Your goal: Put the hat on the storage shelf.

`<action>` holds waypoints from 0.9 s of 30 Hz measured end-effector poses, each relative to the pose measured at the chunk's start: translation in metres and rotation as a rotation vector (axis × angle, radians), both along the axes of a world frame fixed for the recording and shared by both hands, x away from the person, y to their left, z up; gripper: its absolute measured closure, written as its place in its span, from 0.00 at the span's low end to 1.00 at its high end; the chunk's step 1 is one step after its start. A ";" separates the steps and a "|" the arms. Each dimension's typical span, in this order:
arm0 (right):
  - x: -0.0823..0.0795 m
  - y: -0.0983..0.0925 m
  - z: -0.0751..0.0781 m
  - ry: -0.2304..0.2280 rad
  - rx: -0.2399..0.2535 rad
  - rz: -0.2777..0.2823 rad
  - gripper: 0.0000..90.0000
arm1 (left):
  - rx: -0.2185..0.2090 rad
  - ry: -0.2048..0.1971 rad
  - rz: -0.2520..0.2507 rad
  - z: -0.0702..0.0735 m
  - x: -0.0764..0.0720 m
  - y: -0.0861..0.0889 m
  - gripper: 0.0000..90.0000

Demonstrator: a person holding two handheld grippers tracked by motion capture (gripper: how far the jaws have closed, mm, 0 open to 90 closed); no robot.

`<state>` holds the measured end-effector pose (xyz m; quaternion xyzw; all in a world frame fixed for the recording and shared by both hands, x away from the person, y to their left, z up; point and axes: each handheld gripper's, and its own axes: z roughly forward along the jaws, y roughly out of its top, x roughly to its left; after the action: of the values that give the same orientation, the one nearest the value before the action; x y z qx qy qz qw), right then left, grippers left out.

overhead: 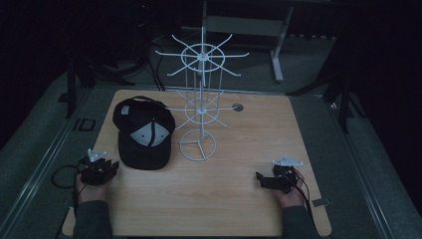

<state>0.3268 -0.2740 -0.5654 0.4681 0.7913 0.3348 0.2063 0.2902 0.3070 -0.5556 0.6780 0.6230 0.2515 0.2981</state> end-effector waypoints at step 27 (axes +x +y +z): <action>0.000 0.000 0.000 0.000 -0.002 0.001 0.15 | -0.048 -0.022 -0.057 0.009 0.012 0.002 0.56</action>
<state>0.3268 -0.2741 -0.5653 0.4677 0.7918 0.3340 0.2065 0.3022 0.3088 -0.5471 0.6852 0.6062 0.2353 0.3282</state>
